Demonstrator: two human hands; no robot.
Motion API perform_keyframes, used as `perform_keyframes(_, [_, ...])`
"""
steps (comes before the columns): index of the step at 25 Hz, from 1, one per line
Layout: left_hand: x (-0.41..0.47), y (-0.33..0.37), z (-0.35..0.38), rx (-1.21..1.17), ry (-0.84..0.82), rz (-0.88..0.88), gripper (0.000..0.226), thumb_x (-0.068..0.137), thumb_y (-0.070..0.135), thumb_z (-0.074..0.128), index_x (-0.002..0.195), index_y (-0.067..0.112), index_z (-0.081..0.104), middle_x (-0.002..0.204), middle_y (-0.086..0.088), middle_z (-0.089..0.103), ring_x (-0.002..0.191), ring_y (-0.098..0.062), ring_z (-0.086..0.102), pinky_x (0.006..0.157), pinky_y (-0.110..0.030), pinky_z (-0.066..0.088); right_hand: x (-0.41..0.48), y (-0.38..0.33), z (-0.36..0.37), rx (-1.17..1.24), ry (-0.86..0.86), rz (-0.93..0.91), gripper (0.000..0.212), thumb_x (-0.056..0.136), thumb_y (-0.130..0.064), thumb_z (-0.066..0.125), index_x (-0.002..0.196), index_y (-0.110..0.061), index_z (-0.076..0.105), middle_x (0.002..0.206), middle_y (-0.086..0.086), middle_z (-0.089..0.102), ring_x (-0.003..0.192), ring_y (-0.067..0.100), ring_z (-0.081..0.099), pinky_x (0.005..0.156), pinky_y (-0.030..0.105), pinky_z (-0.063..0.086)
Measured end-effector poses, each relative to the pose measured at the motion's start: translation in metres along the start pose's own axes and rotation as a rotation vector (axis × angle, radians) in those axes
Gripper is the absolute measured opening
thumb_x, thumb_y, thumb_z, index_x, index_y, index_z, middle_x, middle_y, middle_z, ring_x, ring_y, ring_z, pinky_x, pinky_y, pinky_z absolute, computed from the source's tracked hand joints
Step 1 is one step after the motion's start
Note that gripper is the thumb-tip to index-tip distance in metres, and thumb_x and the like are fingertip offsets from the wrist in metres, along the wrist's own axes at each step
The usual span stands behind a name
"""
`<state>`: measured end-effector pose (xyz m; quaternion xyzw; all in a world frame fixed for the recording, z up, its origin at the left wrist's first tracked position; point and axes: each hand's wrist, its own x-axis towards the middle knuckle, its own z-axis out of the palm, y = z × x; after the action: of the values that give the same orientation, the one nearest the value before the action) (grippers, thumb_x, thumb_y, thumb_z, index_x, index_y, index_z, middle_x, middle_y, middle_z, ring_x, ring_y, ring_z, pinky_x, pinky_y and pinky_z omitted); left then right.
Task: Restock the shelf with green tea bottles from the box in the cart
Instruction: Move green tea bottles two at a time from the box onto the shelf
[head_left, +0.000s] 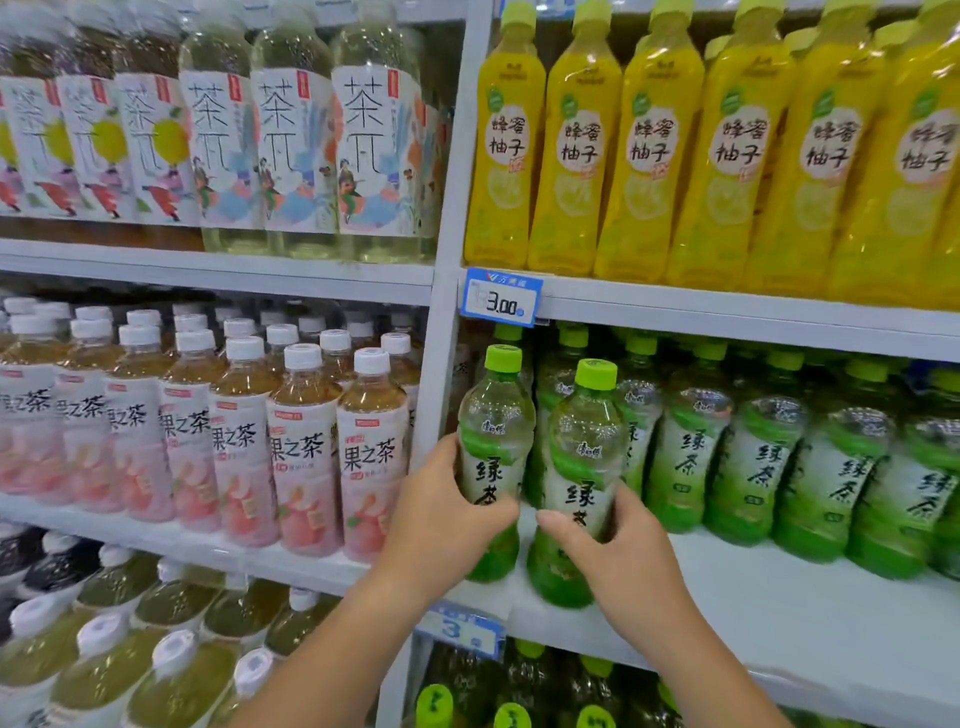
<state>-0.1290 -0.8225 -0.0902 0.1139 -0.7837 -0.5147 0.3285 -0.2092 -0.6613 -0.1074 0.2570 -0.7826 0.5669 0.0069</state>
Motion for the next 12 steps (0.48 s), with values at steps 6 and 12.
perform_keyframes(6, [-0.012,-0.018,0.008,0.178,-0.05,0.016,0.063,0.078,0.018,0.077,0.131,0.036,0.048,0.109,0.016,0.068,0.099,0.004,0.065,0.082,-0.015,0.055,-0.013,0.009,-0.011,-0.191,-0.086,-0.089,0.055,0.078,-0.046,0.078,0.12,-0.05,0.044,0.115,-0.031,0.054,0.106,-0.012,0.05,0.08,0.012,0.041])
perform_keyframes(12, [-0.022,-0.029,0.031,0.438,0.02,-0.027,0.096,0.099,0.04,0.057,0.159,0.014,-0.014,0.162,-0.004,0.013,0.149,-0.019,0.023,0.12,-0.032,0.027,0.001,0.015,-0.003,-0.114,-0.02,-0.091,0.047,0.075,-0.033,0.085,0.107,-0.045,0.053,0.103,-0.026,0.064,0.096,-0.01,0.058,0.073,0.011,0.044])
